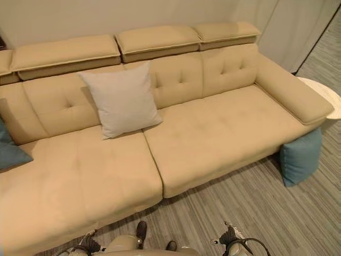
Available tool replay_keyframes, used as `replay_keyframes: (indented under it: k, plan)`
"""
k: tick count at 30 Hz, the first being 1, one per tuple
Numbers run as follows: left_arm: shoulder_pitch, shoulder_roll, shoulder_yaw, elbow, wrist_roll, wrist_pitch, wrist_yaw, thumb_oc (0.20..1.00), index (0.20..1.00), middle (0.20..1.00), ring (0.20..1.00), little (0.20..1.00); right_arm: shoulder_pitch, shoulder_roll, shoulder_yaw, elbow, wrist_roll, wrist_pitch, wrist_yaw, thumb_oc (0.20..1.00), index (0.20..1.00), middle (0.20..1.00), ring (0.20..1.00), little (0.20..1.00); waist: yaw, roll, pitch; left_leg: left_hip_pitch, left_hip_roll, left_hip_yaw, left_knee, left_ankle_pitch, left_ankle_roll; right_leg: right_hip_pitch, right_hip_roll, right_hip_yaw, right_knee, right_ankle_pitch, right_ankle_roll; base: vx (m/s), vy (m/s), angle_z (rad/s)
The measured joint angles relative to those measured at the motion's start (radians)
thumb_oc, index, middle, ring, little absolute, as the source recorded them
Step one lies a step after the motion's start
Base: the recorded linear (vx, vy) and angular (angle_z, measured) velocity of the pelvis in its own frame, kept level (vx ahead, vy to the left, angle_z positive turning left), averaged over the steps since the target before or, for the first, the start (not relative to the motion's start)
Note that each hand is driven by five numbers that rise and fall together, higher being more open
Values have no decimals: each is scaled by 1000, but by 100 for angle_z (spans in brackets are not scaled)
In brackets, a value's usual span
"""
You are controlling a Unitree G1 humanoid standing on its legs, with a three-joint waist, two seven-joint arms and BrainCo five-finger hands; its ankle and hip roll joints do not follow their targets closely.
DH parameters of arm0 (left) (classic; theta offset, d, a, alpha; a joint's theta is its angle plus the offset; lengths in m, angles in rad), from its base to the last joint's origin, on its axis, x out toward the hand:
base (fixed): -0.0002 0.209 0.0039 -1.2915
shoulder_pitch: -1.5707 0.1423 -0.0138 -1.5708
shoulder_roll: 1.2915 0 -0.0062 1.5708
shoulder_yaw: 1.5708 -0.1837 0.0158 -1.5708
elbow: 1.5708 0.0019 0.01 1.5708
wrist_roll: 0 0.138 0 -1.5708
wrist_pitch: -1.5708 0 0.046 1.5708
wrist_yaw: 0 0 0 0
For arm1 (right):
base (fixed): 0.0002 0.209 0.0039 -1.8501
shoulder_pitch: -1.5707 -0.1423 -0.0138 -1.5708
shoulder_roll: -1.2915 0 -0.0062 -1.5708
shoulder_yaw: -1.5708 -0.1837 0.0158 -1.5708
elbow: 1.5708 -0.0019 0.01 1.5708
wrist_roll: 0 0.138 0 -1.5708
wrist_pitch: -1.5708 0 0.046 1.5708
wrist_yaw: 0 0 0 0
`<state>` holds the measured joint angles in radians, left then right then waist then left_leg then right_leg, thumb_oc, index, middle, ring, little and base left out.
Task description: Pick up all the scattered cushions and arrange them neatly on the sofa.
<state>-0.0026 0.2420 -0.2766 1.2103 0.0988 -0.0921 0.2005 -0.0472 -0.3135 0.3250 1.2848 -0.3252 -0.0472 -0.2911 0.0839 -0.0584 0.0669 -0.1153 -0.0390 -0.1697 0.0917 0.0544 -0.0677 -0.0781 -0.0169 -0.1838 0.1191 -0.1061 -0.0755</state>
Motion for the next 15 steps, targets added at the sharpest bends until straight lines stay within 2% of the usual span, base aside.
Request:
replay_keyframes:
  k: [1,3,4,6,7,8,9,10,11,12,13,14,15]
  plan:
    - [-12,-11,-6,0,0,-1,-2,1000,1000,1000,1000,1000,-23,-6,1,20,0,2,0,1000,1000,1000,1000,1000,6,8,19,19,-21,-98,-36,-15,1,1,-2,52,-31,41,3,-67,102,-93]
    - [-25,-24,-6,0,0,0,-3,1000,1000,1000,1000,1000,-40,-12,1,24,0,9,0,1000,1000,1000,1000,1000,-1,27,30,10,-33,-147,-12,-25,-5,28,-4,87,-92,89,12,-103,202,-87]
    - [-45,-30,-7,0,0,-1,-4,1000,1000,1000,1000,1000,-40,-15,1,24,1,9,0,1000,1000,1000,1000,1000,-23,43,37,6,-32,-142,-3,-29,2,40,-1,98,-108,103,29,-117,237,-63]
    - [-53,-39,-7,2,0,-4,-6,1000,1000,1000,1000,1000,-54,-22,-5,20,1,10,-1,1000,1000,1000,1000,1000,-32,66,35,35,-23,-129,-48,-24,15,9,2,149,-98,113,50,-181,248,-84]
    - [-70,-54,-8,4,0,-5,-6,1000,1000,1000,1000,1000,-69,-27,-2,20,6,13,-2,1000,1000,1000,1000,1000,-49,89,37,44,-28,-133,-68,-44,59,-45,11,192,-58,123,72,-190,214,-123]
    - [-79,-55,-9,16,0,-5,-7,1000,1000,1000,1000,1000,-89,-15,-2,19,7,16,-3,1000,1000,1000,1000,1000,-38,85,48,35,-36,-99,-75,-27,77,-92,-5,205,-18,125,95,-150,145,-149]
    - [-97,-54,-6,24,-1,-5,-7,1000,1000,1000,1000,1000,-107,0,1,19,6,19,0,1000,1000,1000,1000,1000,-30,70,67,29,-48,-35,-84,-18,92,-132,-29,202,6,112,111,-142,111,-142]
    - [-107,-53,-6,27,-1,-6,-7,1000,1000,1000,1000,1000,-107,14,4,20,6,20,0,1000,1000,1000,1000,1000,-34,62,82,25,-66,9,-84,-14,112,-151,-72,170,16,100,140,-228,116,-138]
    - [-108,-43,-6,26,-1,-9,-7,1000,1000,1000,1000,1000,-99,28,21,27,6,25,2,1000,1000,1000,1000,1000,-26,50,92,19,-81,43,-77,-22,121,-182,-100,166,57,94,169,-171,70,-97]
    - [-109,-32,-4,22,-1,-7,-7,1000,1000,1000,1000,1000,-94,38,23,29,6,29,6,1000,1000,1000,1000,1000,-28,42,98,6,-87,92,-64,-10,128,-219,-121,131,105,77,191,-191,95,-112]
    - [-95,-18,4,11,-1,-8,-7,1000,1000,1000,1000,1000,-107,52,22,30,6,36,6,1000,1000,1000,1000,1000,-11,31,109,-14,-85,148,-37,-18,146,-264,-151,48,168,58,191,-120,66,-139]
    - [-79,-15,11,25,-1,-6,-9,1000,1000,1000,1000,1000,-112,31,18,28,4,38,2,1000,1000,1000,1000,1000,8,45,123,-8,-70,221,-40,-10,170,-264,-178,-69,233,44,174,-190,46,-197]
    - [-52,-13,38,25,-1,-7,-10,1000,1000,1000,1000,1000,-112,20,19,33,5,38,4,1000,1000,1000,1000,1000,25,59,115,8,-37,278,-75,4,175,-259,-173,-140,342,0,152,-143,-14,-172]
